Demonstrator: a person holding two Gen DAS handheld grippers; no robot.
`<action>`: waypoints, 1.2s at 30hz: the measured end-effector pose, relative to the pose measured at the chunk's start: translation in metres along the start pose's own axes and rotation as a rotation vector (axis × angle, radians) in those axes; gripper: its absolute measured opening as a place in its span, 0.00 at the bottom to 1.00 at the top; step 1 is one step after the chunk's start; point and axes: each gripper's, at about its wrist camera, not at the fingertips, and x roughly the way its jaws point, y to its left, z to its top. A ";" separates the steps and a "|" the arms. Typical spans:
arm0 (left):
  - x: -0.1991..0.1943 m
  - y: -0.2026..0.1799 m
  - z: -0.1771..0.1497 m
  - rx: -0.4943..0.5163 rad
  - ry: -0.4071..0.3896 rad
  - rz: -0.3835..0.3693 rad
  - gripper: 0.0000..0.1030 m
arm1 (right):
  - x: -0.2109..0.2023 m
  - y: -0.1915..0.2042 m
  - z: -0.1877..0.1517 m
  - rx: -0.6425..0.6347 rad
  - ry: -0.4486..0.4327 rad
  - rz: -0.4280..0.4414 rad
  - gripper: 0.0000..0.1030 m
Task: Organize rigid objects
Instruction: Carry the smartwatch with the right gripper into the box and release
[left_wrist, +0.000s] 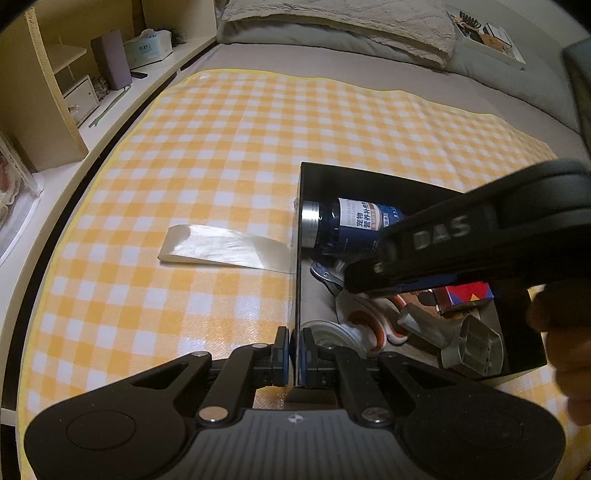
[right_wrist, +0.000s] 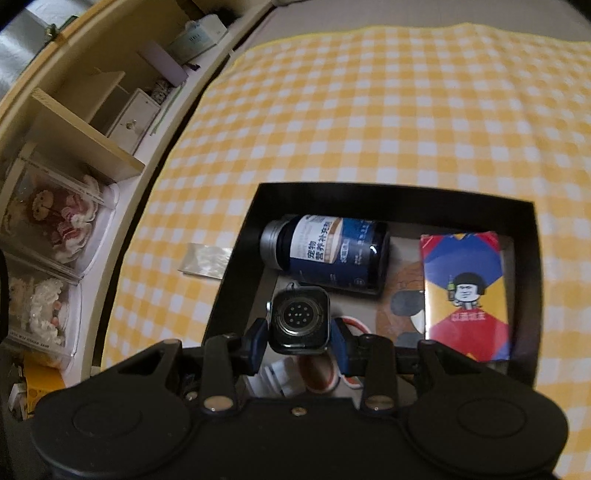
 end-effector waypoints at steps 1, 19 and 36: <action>0.000 0.000 0.000 0.001 0.000 -0.001 0.06 | 0.003 0.000 0.000 0.004 0.000 -0.002 0.37; 0.001 0.003 0.001 -0.008 0.002 -0.017 0.07 | 0.017 0.004 0.005 0.043 0.036 0.050 0.52; 0.002 0.005 0.002 -0.014 0.006 -0.021 0.07 | -0.019 0.004 0.008 -0.079 -0.028 0.017 0.33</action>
